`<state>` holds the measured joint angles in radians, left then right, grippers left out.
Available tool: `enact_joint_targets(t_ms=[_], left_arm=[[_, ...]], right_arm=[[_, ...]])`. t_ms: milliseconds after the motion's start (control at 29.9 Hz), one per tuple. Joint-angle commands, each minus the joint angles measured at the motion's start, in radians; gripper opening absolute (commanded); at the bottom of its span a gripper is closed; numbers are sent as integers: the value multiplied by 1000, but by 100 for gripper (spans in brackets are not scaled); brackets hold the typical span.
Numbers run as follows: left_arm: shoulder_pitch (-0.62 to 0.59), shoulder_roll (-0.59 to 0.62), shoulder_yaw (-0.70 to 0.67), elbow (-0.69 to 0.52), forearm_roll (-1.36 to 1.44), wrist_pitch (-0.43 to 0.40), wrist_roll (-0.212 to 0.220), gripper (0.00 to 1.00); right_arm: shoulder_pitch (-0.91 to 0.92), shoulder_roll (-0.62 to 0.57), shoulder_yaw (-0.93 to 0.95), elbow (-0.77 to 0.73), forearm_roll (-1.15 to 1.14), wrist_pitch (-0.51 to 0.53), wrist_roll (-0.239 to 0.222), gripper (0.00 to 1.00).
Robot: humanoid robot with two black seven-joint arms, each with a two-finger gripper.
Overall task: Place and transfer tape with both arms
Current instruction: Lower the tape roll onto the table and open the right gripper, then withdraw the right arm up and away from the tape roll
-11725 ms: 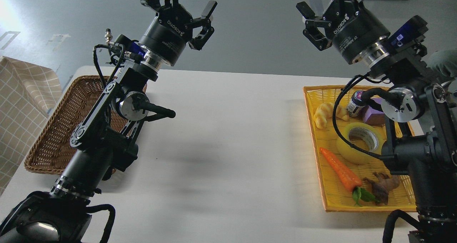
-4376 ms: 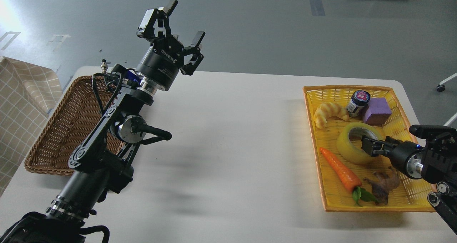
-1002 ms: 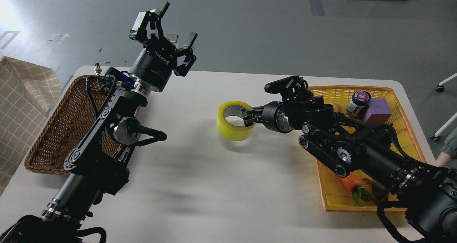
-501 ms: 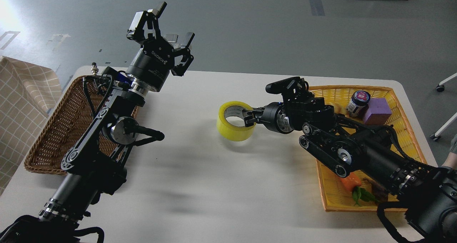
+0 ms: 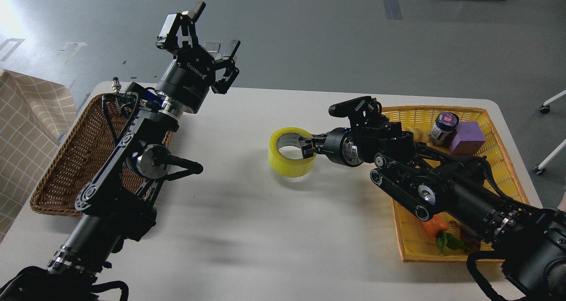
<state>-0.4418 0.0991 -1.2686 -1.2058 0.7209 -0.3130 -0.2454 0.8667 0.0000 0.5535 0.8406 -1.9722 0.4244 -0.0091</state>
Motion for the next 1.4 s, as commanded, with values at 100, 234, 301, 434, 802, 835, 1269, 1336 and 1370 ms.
enact_joint_targets(t_ms=[100,234,301,434,802,835,1269,1336,1370], left_arm=[[2,1,0,0,0,0,0,100],[2,1,2,0,0,0,0,100],[6,2,0,0,0,0,1,100],[9,2,0,0,0,0,1,100],[14,7,0,0,0,0,0,100],[14,7,0,0,0,0,0,100],[14,7,0,0,0,-1,1,100],[14,8,0,0,0,-1,1,100],[12,8,0,0,0,-1,1,100]], right_arm=[[0,0,0,-3,35,-6,-2,41],[-2,0,9,-1,53,-27,0,46],[0,0,14,-1,79,-36,0,50],[8,0,51,-1,122,-64,0,63],[55,0,166,21,162,-85,-2,100],[61,0,184,38,164,-85,-2,100],[20,-95,358,308,369,-59,-5,100],[9,-132,370,350,404,-61,-5,100],[-4,-147,396,373,415,-61,-5,100]])
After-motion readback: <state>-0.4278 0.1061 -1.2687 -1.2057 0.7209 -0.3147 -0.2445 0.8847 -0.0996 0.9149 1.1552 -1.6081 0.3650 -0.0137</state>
